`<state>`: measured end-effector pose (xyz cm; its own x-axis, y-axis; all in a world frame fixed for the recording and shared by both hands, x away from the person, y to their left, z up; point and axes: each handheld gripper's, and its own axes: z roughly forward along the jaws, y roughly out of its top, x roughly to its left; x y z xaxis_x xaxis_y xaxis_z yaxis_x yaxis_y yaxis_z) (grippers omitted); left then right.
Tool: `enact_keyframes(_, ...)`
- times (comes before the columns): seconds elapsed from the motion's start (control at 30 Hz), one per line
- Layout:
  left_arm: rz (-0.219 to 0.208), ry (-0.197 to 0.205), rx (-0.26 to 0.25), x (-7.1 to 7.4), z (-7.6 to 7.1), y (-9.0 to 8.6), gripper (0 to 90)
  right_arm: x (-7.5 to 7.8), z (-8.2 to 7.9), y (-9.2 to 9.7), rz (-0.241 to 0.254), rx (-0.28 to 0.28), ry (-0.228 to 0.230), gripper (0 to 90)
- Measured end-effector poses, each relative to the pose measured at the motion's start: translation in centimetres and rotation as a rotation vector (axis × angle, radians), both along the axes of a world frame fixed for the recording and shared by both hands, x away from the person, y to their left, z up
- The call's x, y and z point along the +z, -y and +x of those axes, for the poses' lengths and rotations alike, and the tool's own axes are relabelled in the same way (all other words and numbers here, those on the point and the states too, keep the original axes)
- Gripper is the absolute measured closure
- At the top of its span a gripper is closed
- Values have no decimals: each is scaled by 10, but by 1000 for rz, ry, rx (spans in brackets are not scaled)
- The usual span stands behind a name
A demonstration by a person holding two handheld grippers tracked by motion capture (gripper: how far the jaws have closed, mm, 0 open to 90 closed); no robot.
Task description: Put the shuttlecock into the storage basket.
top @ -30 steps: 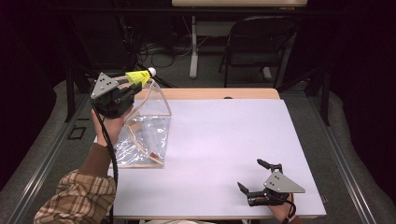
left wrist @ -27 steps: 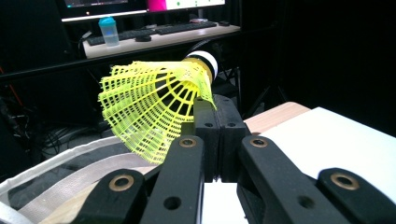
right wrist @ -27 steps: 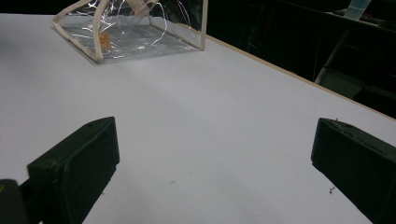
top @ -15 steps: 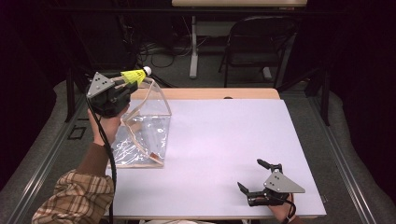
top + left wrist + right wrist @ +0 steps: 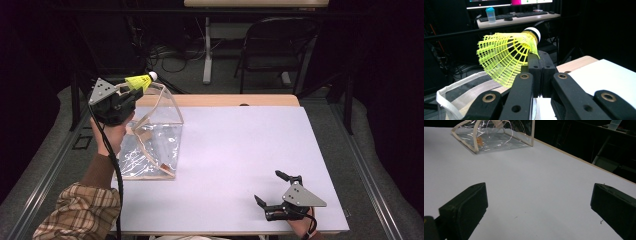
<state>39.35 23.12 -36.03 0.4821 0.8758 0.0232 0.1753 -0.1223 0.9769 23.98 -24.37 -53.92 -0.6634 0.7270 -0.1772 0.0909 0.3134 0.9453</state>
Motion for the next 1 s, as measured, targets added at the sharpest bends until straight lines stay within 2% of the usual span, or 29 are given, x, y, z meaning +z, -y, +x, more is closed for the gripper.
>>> enact_keyframes(1.0, 0, -31, 25, -13, 6, -7, 899, 0, 0, 0, 0, -1, -2, 6)
